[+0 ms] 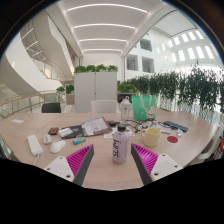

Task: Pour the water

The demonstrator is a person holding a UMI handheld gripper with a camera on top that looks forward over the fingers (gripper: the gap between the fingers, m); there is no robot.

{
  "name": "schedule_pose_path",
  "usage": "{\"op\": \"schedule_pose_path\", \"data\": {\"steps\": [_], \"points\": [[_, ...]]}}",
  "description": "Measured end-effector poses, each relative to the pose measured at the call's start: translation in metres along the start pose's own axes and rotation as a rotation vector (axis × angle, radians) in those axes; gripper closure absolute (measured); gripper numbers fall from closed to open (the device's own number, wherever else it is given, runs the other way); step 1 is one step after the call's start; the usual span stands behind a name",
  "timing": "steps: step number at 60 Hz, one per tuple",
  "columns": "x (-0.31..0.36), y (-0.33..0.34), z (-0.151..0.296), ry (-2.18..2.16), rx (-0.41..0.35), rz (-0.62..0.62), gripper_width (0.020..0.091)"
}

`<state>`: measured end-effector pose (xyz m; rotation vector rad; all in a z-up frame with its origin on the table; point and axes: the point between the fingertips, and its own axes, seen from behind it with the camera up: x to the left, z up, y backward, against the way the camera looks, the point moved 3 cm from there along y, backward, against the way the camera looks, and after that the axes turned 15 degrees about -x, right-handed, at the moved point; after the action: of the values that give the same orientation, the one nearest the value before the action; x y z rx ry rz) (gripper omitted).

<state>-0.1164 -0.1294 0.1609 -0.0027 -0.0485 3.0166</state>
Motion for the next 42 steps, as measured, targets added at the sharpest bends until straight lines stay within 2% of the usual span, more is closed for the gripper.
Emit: {"op": "schedule_pose_path", "data": {"steps": [7, 11, 17, 19, 20, 21, 28, 33, 42], "points": [[-0.015, -0.078, -0.044, -0.001, -0.007, -0.005, 0.0282], [-0.03, -0.102, -0.057, -0.037, 0.023, 0.012, 0.0281], [-0.036, -0.143, -0.077, -0.066, 0.018, 0.023, 0.029], [-0.035, -0.153, -0.083, -0.08, 0.028, 0.044, 0.0354], [-0.033, -0.158, -0.086, -0.086, 0.039, 0.057, 0.0452], [-0.03, -0.169, -0.093, -0.088, 0.054, 0.059, 0.0581], [-0.034, -0.186, -0.09, -0.032, 0.019, 0.062, 0.0585], [-0.033, -0.198, -0.092, -0.033, -0.014, 0.084, 0.0625], [-0.03, -0.211, -0.091, -0.113, 0.078, 0.107, 0.0715]]}}
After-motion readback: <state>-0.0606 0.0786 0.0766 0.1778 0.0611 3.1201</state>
